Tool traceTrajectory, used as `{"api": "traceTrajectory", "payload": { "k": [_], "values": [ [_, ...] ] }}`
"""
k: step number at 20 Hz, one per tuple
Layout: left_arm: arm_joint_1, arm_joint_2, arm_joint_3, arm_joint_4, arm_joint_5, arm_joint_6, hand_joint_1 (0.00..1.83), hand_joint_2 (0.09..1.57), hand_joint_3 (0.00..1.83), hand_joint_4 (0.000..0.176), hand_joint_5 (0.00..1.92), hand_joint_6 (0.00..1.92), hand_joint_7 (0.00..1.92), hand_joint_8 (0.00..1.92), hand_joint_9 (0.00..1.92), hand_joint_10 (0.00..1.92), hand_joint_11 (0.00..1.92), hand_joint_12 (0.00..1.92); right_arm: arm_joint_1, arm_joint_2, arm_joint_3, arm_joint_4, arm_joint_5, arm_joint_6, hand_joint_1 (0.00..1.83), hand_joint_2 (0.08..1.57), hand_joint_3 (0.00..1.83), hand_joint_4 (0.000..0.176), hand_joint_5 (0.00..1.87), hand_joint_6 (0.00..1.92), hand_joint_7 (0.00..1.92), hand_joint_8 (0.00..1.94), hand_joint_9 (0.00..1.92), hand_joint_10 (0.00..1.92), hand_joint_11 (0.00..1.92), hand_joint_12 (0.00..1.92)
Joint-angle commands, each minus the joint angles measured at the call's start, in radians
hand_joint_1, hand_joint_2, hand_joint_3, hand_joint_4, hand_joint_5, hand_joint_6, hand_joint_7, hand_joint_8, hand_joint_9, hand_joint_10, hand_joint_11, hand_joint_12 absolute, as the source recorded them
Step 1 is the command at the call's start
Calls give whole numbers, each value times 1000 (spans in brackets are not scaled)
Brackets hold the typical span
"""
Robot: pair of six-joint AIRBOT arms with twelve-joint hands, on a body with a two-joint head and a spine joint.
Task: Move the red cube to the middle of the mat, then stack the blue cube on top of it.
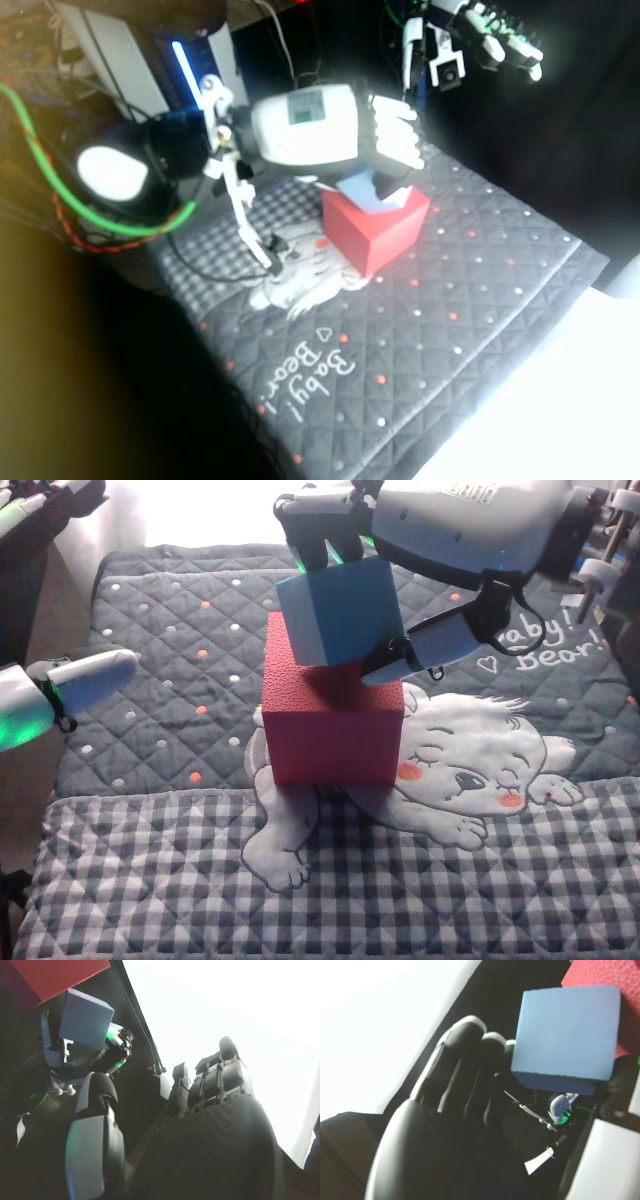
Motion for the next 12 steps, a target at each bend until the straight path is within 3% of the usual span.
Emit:
{"api": "traceTrajectory", "payload": {
  "k": [1,2,3,4,5,6,7,9,12],
  "values": [
    [-5,-3,2,5,-134,1,591,1106,1,67,157,0,0,0,0,0,0,200,14,12,-5,10,98,-6,1070,1352,21,5,508,1703,621,1649,584,1913,669,1921],
    [-5,-3,2,4,-134,1,592,1105,0,71,156,0,0,0,0,0,0,199,15,13,-6,10,102,-6,1068,1352,16,15,530,1676,604,1659,533,1914,639,1921],
    [-3,-3,2,3,-135,1,588,1106,1,91,143,0,0,0,0,0,0,197,20,16,-8,9,107,-6,1065,1354,12,19,538,1663,592,1664,481,1900,599,1921],
    [-2,-3,2,3,-137,1,586,1112,3,91,133,0,0,0,0,0,0,194,24,18,-9,8,113,-6,1069,1360,12,0,493,1688,622,1667,537,1917,642,1921],
    [-2,-3,2,3,-138,1,570,1110,2,91,130,0,0,0,0,0,0,194,26,20,-9,8,116,-6,1072,1364,12,0,465,1707,639,1666,576,1920,674,1921],
    [-2,-3,3,3,-138,1,575,1099,0,109,132,0,0,0,0,0,0,136,31,21,-10,8,119,-6,1070,1360,9,0,498,1710,630,1656,629,1921,716,1921],
    [-1,-2,3,3,-138,1,593,1098,0,113,133,0,0,0,0,0,0,121,34,23,-10,8,122,-6,1076,1354,6,1,513,1694,638,1644,643,1921,717,1921],
    [-1,-2,3,3,-139,1,627,1108,2,86,134,0,0,0,0,0,0,61,42,25,-11,8,129,-6,1104,1340,0,0,518,1634,685,1625,676,1921,723,1921],
    [-1,-3,3,3,-139,1,626,1106,0,84,142,3,0,0,0,0,0,128,46,30,-14,9,137,-6,1118,1335,0,0,505,1634,715,1597,697,1921,722,1921]
  ]
}}
